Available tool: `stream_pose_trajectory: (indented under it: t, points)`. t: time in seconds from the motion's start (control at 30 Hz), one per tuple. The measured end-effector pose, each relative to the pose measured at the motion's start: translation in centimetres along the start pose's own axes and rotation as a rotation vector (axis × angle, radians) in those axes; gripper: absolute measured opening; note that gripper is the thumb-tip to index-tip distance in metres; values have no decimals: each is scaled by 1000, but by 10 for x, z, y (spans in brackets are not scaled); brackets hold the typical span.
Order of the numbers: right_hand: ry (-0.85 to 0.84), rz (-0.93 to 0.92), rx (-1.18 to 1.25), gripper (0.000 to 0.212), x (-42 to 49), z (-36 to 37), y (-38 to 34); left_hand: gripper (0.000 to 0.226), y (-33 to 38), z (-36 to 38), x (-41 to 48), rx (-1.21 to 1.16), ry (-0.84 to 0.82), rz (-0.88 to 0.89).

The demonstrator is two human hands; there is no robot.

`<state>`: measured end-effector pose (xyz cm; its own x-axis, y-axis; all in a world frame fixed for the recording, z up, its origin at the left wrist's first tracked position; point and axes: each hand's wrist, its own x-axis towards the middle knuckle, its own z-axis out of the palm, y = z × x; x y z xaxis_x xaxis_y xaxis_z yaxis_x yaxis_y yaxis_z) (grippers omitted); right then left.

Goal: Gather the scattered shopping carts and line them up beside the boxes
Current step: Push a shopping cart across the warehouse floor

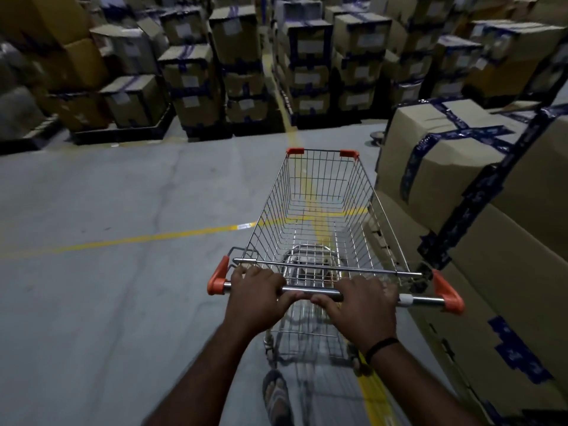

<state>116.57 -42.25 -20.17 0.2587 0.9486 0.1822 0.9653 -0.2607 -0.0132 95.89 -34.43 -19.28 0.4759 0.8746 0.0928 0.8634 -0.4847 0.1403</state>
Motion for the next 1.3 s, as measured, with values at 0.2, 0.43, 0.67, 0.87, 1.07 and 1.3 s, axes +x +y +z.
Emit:
stream_pose_trajectory:
  t: [0.2, 0.43, 0.67, 0.87, 1.07, 1.3]
  points:
    - [-40, -17, 46, 74, 101, 15, -7, 62, -35, 2, 93, -13, -23, -24]
    - [-89, -44, 77, 80, 220, 27, -19, 70, -70, 11, 198, -29, -66, -97]
    - [-95, -90, 102, 69, 313, 46, -32, 77, -110, 11, 285, -39, -78, -72]
    - [-96, -100, 100, 77, 405, 63, -44, 70, -143, 12, 371, -23, -85, -72]
    - [-90, -107, 84, 89, 511, 84, -53, 74, -176, 13, 471, -51, -85, -74]
    - [-83, -103, 71, 68, 634, 103, -60, 80, -208, 16, 587, -42, -66, -98]
